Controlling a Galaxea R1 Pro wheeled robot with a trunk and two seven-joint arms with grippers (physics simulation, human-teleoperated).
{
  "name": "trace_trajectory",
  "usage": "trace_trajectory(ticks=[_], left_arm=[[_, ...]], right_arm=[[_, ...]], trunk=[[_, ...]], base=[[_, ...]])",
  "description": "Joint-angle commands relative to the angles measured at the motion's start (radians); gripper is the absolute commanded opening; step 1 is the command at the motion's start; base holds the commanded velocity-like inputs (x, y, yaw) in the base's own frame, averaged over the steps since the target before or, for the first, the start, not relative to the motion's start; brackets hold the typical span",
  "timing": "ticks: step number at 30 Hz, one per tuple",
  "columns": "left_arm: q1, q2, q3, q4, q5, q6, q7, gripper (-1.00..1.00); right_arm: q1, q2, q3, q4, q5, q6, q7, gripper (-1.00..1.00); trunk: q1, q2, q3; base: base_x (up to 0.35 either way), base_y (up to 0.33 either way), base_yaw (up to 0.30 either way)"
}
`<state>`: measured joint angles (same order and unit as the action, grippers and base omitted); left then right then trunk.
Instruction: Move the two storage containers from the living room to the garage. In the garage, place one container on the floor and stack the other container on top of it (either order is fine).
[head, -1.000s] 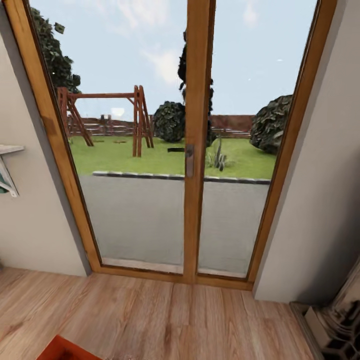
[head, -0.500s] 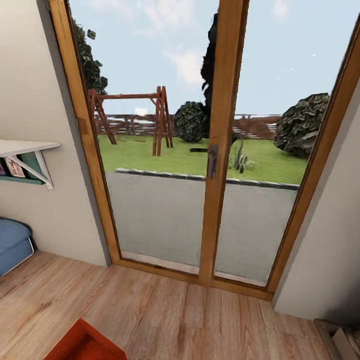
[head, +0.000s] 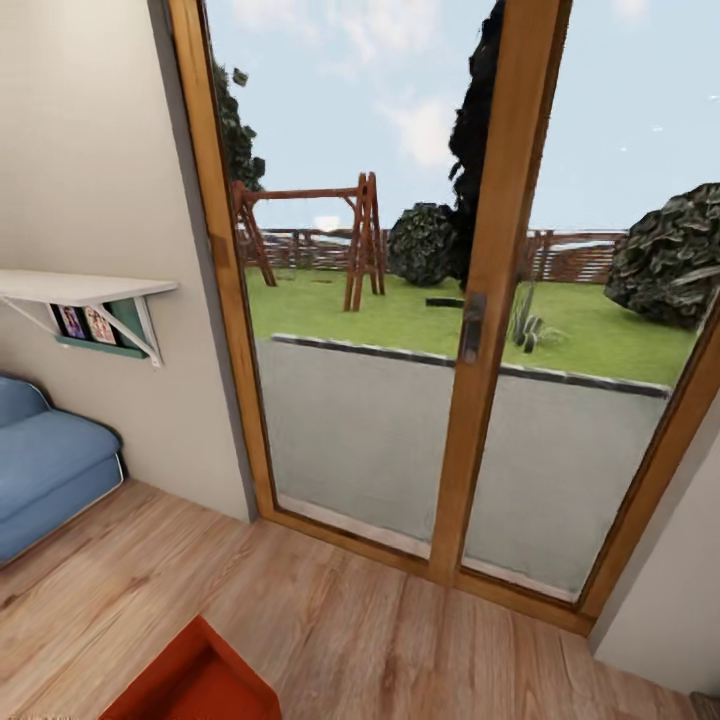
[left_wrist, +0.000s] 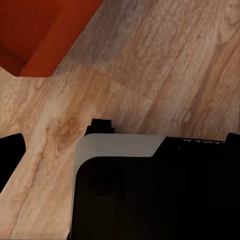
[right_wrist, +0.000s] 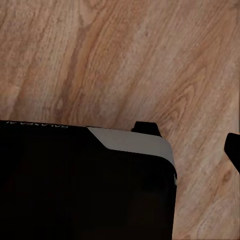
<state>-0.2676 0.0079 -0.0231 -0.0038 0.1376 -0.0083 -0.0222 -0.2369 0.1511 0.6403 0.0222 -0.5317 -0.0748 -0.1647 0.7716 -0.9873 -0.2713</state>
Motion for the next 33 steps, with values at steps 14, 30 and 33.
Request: trace_trajectory(ticks=[14, 30, 33], left_arm=[[-0.001, 0.001, -0.003, 0.001, 0.010, -0.001, -0.002, 1.00], [-0.001, 0.002, -0.003, 0.001, 0.010, -0.001, -0.001, 1.00], [-0.001, 0.002, -0.003, 0.001, 0.010, -0.001, -0.001, 1.00]], right_arm=[[-0.001, 0.001, 0.008, 0.002, -0.010, -0.005, -0.001, 1.00], [-0.001, 0.001, 0.008, 0.002, -0.010, -0.005, -0.001, 1.00], [-0.001, 0.001, 0.008, 0.002, -0.010, -0.005, -0.001, 1.00]], trunk=[[0.000, -0.001, -0.001], [0.000, -0.001, -0.001], [0.000, -0.001, -0.001]], base=[[0.237, -0.154, 0.269], [0.052, -0.029, 0.269], [0.000, 0.000, 0.269]])
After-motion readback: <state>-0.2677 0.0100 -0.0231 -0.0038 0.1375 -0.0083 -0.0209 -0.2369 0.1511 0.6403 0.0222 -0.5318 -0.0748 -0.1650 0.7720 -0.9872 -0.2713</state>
